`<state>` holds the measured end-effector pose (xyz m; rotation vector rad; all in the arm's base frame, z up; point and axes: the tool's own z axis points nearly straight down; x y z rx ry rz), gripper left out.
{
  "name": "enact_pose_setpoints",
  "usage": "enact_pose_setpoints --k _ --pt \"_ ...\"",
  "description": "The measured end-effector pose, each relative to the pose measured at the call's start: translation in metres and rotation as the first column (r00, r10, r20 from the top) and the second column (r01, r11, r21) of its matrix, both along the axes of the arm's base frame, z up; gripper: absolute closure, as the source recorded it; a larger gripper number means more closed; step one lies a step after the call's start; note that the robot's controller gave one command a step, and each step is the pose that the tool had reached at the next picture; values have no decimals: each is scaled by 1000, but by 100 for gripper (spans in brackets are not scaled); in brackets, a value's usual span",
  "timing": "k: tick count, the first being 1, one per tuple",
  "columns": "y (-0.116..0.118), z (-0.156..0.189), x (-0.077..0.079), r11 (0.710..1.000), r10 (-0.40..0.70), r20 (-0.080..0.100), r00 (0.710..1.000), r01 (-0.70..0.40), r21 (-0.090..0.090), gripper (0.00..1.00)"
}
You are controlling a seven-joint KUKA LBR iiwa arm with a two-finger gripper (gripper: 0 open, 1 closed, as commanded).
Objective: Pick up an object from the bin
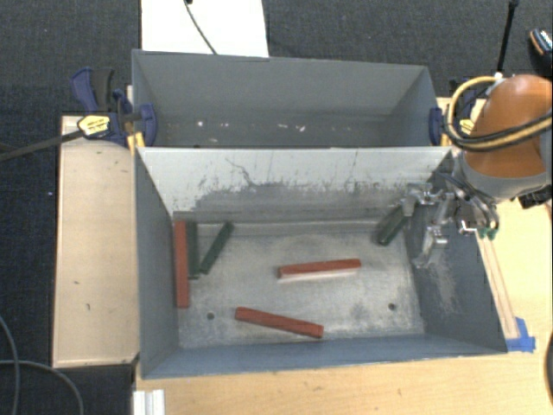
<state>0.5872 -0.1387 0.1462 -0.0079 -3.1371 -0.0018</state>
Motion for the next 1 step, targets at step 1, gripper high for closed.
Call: enact_pose_setpoints --k 1 --pt "62 -77 -5 999 41 0 999 -41 3 0"
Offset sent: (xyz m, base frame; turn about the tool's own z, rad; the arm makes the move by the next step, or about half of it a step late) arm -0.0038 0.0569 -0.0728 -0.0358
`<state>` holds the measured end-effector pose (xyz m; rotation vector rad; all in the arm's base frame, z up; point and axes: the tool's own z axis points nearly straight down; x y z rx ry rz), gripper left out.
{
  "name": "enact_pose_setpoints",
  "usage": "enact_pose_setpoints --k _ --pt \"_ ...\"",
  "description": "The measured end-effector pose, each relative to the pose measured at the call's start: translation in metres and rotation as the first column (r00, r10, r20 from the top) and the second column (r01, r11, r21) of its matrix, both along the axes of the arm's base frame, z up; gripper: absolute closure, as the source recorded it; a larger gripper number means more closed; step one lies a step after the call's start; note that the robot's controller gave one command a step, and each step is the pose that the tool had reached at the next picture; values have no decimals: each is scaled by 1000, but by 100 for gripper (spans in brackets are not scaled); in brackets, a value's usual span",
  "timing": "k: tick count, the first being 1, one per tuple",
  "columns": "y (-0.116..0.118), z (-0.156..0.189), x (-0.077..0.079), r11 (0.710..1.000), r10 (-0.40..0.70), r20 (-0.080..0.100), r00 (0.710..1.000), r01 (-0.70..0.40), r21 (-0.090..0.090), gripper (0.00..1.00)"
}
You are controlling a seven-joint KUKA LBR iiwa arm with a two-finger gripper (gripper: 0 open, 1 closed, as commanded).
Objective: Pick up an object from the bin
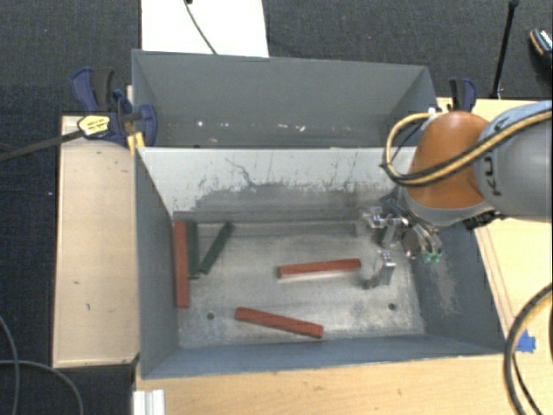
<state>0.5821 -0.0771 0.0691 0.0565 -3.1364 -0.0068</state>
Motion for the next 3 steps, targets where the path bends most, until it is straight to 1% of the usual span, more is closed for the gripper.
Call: enact_pose_setpoints --k 1,2,3 --pt "61 2 -2 970 244 5 970 -244 -1 0" --pt "58 2 -2 970 244 5 970 -244 -4 100" --pt "46 141 -7 952 307 15 952 -307 -8 100"
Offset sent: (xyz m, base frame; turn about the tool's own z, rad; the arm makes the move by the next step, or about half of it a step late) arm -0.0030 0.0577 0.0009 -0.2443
